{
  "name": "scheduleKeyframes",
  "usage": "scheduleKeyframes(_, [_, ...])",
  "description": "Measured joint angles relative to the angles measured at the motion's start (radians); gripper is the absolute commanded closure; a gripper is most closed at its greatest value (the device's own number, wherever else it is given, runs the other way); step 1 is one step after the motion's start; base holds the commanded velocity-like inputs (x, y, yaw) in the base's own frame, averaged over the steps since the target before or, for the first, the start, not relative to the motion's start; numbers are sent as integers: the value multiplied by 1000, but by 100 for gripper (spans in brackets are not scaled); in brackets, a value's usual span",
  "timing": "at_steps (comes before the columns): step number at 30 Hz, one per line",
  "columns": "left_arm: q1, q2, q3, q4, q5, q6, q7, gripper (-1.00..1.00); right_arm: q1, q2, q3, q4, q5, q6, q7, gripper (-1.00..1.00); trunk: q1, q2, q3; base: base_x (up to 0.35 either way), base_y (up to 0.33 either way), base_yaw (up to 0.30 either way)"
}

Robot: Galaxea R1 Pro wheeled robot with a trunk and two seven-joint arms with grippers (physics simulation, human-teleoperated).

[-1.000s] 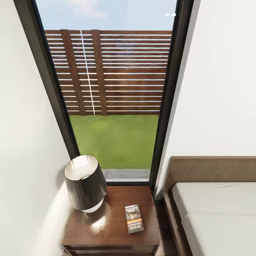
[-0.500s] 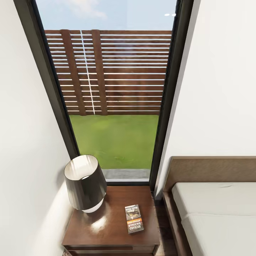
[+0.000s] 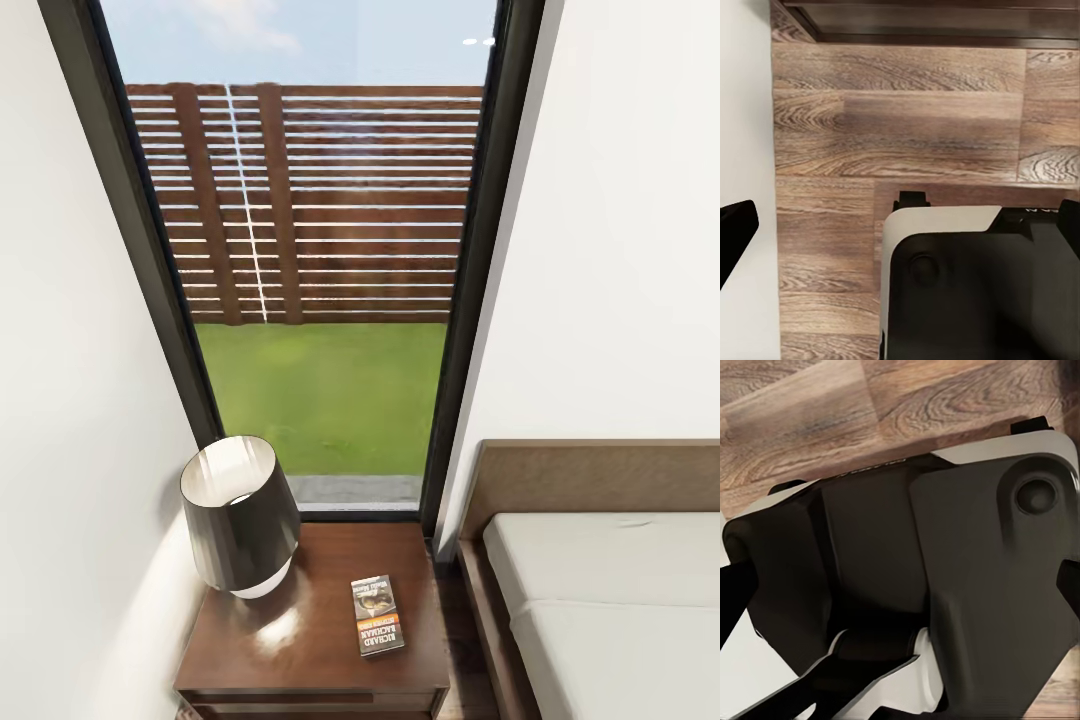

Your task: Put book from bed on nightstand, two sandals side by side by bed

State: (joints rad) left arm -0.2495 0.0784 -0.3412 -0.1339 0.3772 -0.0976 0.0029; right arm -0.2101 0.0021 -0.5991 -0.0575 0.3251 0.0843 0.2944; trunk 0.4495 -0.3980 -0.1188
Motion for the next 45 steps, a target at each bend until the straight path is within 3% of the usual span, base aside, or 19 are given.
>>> scheduleKeyframes(45, [0,-1,0,0,0,0,0,-100,6,0,0,0,0,0,0,-100,0,0,0,0,0,0])
